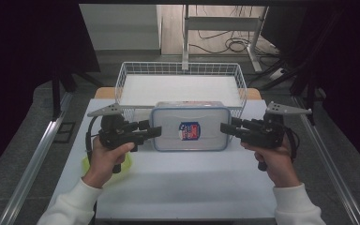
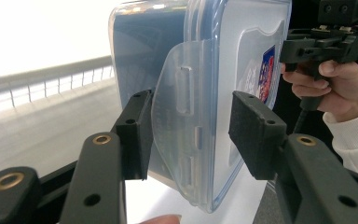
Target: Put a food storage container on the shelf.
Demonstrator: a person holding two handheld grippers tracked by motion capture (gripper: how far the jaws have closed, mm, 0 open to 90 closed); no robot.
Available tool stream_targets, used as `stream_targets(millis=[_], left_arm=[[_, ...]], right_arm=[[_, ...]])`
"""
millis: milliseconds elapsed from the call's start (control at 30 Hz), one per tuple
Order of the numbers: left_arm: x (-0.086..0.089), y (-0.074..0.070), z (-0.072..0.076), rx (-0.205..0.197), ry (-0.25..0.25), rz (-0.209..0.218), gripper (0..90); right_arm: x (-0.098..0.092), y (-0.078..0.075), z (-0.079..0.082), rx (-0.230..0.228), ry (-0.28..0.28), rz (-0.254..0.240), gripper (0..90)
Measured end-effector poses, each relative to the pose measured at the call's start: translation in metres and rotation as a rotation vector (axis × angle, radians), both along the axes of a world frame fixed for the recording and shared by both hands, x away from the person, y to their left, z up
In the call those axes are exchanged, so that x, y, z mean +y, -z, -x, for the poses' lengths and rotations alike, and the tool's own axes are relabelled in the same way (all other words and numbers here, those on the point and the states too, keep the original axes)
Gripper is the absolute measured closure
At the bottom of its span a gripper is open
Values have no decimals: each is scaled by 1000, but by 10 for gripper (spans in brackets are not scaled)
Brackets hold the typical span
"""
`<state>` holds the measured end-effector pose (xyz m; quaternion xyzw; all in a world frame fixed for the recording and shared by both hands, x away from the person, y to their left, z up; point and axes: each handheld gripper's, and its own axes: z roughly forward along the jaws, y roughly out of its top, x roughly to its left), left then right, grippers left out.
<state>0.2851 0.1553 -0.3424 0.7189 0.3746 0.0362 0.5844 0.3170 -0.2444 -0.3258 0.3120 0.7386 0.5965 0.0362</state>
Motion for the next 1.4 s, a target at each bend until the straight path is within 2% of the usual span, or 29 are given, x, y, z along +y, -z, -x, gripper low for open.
stream_targets(millis=[133, 167, 333, 600, 767, 833, 1033, 1167, 1233, 1300, 1400], left_arm=[[2, -9, -4, -12, -2, -7, 509], [4, -15, -8, -17, -6, -4, 509], [9, -25, -22, -13, -7, -5, 509], [14, -41, -58, -8, -1, -13, 509], [14, -41, -84, 19, 6, -4, 508], [14, -41, -93, 17, 9, -10, 507], [18, -32, -116, 49, 12, 1, 507], [20, -29, -125, 61, 3, -6, 505], [20, -27, -128, 83, 0, -14, 502], [20, -25, -130, 85, -3, -13, 502], [21, -25, -132, 89, -10, -9, 502]], right_arm=[[3, -10, -8, -3, -7, -10, 555], [3, -12, -12, -2, -11, -21, 556], [8, -22, -25, -1, -11, -24, 556], [13, -36, -56, 3, -6, -33, 555], [15, -40, -77, 13, 16, -26, 553], [15, -39, -86, 20, 22, -27, 552], [18, -34, -108, 51, 29, -21, 551], [22, -30, -120, 70, 35, -19, 548], [23, -27, -124, 81, 34, -11, 548], [24, -25, -128, 96, 34, -1, 545], [25, -24, -131, 97, 39, -13, 545]])
